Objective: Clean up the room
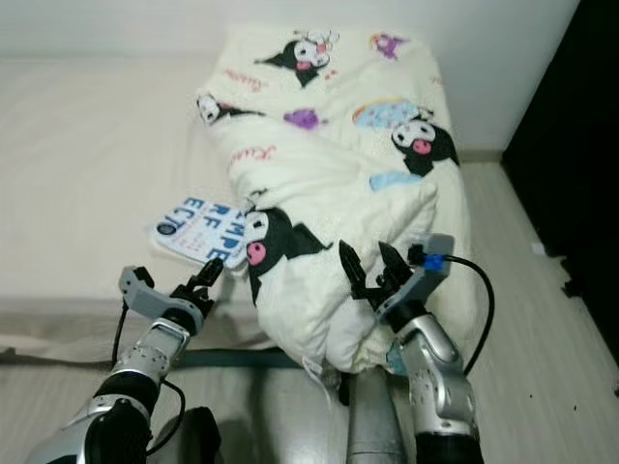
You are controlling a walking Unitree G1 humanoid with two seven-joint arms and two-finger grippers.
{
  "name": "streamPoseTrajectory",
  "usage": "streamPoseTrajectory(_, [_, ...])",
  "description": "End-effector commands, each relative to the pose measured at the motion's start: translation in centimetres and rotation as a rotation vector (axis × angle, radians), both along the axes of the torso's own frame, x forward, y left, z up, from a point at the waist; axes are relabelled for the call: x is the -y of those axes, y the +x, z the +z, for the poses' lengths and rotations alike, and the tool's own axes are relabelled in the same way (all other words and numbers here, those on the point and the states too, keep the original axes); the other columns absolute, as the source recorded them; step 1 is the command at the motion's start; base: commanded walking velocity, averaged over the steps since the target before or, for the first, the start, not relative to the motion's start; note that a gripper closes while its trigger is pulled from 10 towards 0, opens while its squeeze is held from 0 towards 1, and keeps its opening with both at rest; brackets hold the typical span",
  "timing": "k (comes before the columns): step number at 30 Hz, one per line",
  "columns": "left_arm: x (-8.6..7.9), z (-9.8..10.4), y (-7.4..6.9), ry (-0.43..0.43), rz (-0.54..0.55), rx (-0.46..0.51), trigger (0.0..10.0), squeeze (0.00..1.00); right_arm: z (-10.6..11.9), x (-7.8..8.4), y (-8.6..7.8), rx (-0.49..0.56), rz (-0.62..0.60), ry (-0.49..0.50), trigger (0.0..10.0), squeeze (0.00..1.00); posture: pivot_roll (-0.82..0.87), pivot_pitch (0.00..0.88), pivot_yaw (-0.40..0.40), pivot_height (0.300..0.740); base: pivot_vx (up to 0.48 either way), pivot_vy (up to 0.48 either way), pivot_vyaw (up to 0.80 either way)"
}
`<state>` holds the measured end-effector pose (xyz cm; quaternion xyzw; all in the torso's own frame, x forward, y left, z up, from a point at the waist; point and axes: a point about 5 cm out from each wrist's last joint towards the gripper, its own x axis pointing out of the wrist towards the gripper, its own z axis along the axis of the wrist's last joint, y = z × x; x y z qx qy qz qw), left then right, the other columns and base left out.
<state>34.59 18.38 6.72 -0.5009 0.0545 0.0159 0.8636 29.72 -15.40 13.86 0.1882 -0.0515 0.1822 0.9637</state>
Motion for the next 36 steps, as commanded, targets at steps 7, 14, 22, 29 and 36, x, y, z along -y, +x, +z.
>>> streamPoseTrajectory(7, [3.1,1.9,1.4,-0.155,-0.066,0.088,10.0,0.00,0.6,-0.4,-2.7,-0.028,-0.010,0.036,10.0,0.00,-0.28,0.395,0.034,0.467,0.000,0.000,0.00])
streamPoseTrajectory(14, [4.4,3.4,2.3,-0.156,-0.112,0.128,10.0,0.00,0.8,-0.3,-3.7,-0.062,-0.017,0.037,10.0,0.00,-0.32,0.428,0.018,0.467,0.000,0.000,0.00])
streamPoseTrajectory(22, [3.8,4.0,2.8,-0.115,-0.109,0.136,10.0,0.00,1.4,-0.6,-4.2,-0.072,-0.016,0.037,10.0,0.00,-0.34,0.450,0.010,0.467,0.000,0.000,0.00])
streamPoseTrajectory(29, [1.5,4.1,2.9,-0.035,0.003,0.101,0.0,0.00,1.9,-0.6,-4.9,-0.085,-0.014,0.042,10.0,0.00,-0.36,0.466,-0.002,0.467,0.000,0.000,0.00])
streamPoseTrajectory(36, [-0.2,6.1,3.8,-0.037,0.087,0.143,0.0,0.00,1.8,-0.4,-4.5,-0.094,-0.007,0.033,10.0,0.00,-0.35,0.448,-0.002,0.467,0.000,0.000,0.00])
